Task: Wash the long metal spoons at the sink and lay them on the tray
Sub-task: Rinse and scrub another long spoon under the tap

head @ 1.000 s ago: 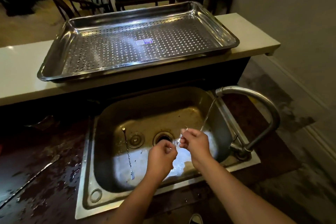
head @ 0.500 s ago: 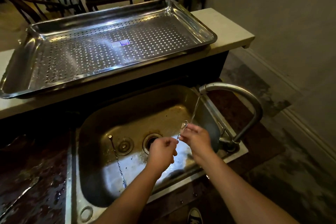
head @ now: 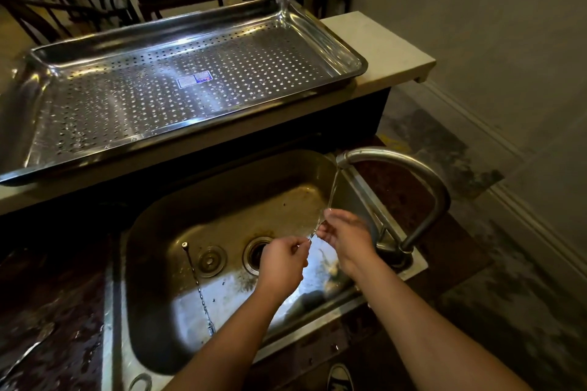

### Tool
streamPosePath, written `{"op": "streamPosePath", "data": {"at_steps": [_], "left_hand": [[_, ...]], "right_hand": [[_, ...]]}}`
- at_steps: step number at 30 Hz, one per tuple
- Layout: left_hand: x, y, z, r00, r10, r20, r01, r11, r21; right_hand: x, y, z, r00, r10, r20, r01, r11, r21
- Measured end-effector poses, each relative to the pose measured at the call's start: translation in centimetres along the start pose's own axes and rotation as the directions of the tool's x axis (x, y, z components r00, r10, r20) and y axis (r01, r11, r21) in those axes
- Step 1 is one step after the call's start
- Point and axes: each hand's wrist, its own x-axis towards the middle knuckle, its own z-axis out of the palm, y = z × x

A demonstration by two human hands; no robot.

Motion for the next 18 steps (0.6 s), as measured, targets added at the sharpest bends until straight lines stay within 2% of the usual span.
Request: {"op": "streamPosePath", "data": {"at_steps": [5, 9, 13, 18], "left_hand": [[0.4, 0.1, 0.0, 1.0, 0.012, -0.017, -0.011, 1.0, 0.02], [0.5, 0.0, -0.1, 1.0, 0.023, -0.009, -0.023, 0.999, 0.028], [0.6, -0.4, -0.1, 0.999, 0.029, -0.014, -0.029, 1.0, 0.001], [1.0, -0.6, -0.1, 0.998, 0.056, -0.015, -0.056, 0.998, 0.017]], "right_hand": [[0.1, -0.1, 0.2, 0.999, 0.0, 0.047, 0.001, 0.999, -0.035], [0.5, -0.1, 0.1, 0.999, -0.048, -0.012, 0.047, 0.998, -0.038], [0.6, 0.2, 0.2, 0.998, -0.03, 0.05, 0.032, 0.999, -0.044], [1.0, 0.1, 0.3, 0.992, -0.128, 0.009, 0.128, 0.982, -0.137]]}}
